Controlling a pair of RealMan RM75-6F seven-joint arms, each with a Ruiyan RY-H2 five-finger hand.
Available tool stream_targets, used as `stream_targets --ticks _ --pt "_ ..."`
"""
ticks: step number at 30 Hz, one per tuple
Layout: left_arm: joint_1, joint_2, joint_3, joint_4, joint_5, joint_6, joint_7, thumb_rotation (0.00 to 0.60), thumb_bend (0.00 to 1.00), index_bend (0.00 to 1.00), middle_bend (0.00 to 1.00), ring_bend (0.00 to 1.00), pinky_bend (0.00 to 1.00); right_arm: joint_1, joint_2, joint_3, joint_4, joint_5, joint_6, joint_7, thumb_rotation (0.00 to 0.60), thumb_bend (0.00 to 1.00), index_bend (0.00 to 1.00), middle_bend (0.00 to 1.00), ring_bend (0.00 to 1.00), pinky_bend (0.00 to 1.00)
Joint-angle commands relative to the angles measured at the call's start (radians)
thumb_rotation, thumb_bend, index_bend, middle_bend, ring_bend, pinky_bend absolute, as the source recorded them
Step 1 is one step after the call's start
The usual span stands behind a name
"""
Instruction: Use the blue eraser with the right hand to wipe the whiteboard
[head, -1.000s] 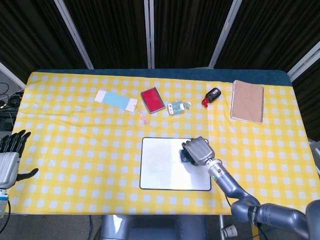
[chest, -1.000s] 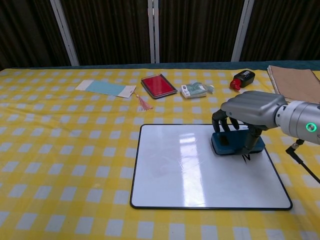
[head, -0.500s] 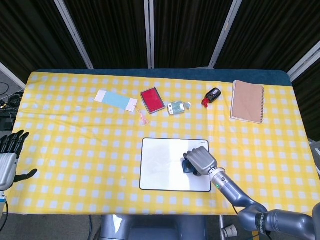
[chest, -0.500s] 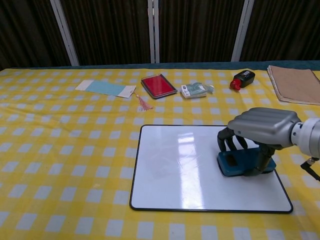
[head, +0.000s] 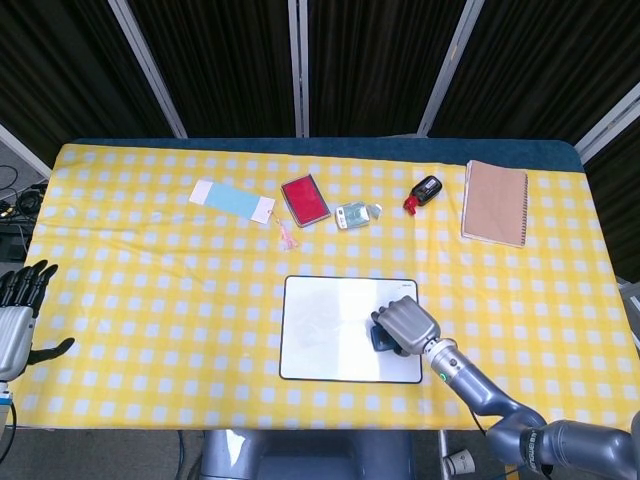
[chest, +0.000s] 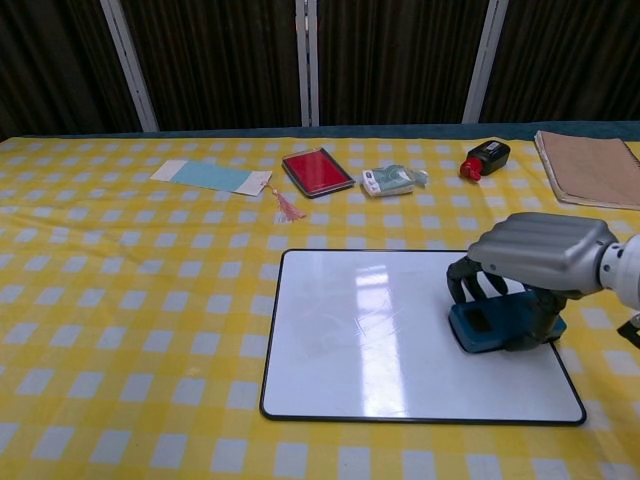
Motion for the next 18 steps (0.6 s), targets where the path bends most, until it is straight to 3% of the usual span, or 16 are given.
stream_targets --ticks 1,9,18 --pt "0.0 0.0 0.0 0.0 0.0 0.0 0.001 0.6 0.0 0.0 0.0 0.0 0.0 0.007 -0.028 0.018 0.062 0.019 0.021 -0.023 0.6 0.55 0.64 0.68 0.56 0.74" --pt "-0.001 -0.001 0.002 -0.003 0.003 0.0 0.005 0.6 0.0 0.0 0.0 0.0 0.0 0.015 -0.033 0.027 0.105 0.036 0.037 -0.061 0.6 0.56 0.64 0.68 0.56 0.74" --pt "-0.003 -0.003 0.003 -0.005 0.004 -0.001 0.009 0.6 0.0 0.0 0.0 0.0 0.0 0.016 0.025 -0.013 -0.012 0.049 0.01 -0.107 0.6 0.62 0.65 0.69 0.57 0.75"
